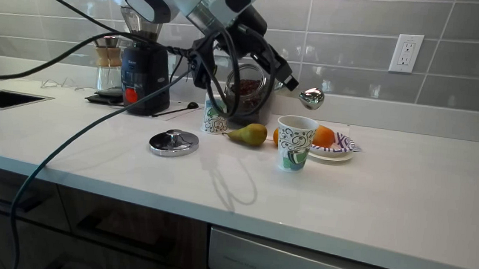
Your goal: Use the silver spoon to place some coffee beans from the container into the coffee cup.
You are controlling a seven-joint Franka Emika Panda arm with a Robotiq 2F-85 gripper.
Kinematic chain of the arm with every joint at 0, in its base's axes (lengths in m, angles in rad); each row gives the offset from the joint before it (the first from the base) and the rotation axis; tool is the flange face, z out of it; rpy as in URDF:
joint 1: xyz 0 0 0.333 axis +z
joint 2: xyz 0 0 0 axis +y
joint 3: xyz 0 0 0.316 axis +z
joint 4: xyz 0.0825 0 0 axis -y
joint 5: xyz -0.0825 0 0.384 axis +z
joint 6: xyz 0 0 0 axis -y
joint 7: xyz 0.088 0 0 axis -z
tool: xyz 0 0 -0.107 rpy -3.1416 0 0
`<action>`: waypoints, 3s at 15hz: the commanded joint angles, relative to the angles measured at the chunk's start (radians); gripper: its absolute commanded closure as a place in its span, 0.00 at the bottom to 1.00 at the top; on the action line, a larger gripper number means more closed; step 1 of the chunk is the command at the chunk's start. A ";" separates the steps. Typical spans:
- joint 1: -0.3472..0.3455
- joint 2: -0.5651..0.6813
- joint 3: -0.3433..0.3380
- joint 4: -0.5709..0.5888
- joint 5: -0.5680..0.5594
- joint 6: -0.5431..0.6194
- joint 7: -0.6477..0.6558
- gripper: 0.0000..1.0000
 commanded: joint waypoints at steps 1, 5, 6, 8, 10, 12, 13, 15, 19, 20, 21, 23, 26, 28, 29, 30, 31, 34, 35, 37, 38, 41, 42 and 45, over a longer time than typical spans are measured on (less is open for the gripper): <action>-0.024 -0.054 0.019 0.002 0.006 -0.008 -0.034 0.99; -0.027 -0.072 0.022 -0.004 -0.030 -0.018 -0.051 0.99; -0.031 -0.074 0.025 -0.002 -0.032 -0.021 -0.063 0.99; -0.031 -0.073 0.023 -0.003 -0.034 -0.023 -0.091 0.99; -0.032 -0.073 0.022 -0.003 -0.036 -0.023 -0.121 0.99; -0.032 -0.073 0.019 -0.003 -0.037 -0.026 -0.152 0.99; -0.032 -0.070 0.020 -0.003 -0.039 -0.025 -0.168 0.99; -0.033 -0.071 0.017 -0.001 -0.036 -0.031 -0.200 0.99; -0.020 -0.038 0.017 -0.005 -0.026 -0.011 -0.224 0.97; -0.020 -0.038 0.017 -0.004 -0.026 -0.014 -0.233 0.97; -0.020 -0.038 0.017 -0.004 -0.026 -0.015 -0.238 0.97; -0.020 -0.038 0.017 -0.004 -0.026 -0.016 -0.243 0.97; -0.020 -0.038 0.016 -0.004 -0.026 -0.017 -0.245 0.99; -0.009 -0.056 0.032 -0.007 -0.025 -0.002 -0.249 0.99; 0.004 -0.135 0.033 -0.037 -0.111 -0.058 -0.118 0.99; -0.003 -0.072 0.047 -0.012 -0.041 0.005 -0.241 0.99; 0.006 -0.073 0.051 -0.018 -0.053 0.010 -0.235 0.99; 0.027 -0.149 0.070 -0.055 -0.157 -0.009 -0.101 0.99; 0.015 -0.077 0.079 -0.029 -0.088 0.056 -0.231 0.99; 0.016 -0.112 0.091 -0.032 -0.087 0.078 -0.237 0.99; 0.015 -0.114 0.098 -0.033 -0.091 0.093 -0.245 0.99; 0.013 -0.151 0.108 -0.028 -0.077 0.113 -0.279 0.99; 0.018 -0.185 0.101 -0.022 -0.059 0.096 -0.292 0.99; 0.020 -0.259 0.103 -0.009 -0.031 0.067 -0.318 0.99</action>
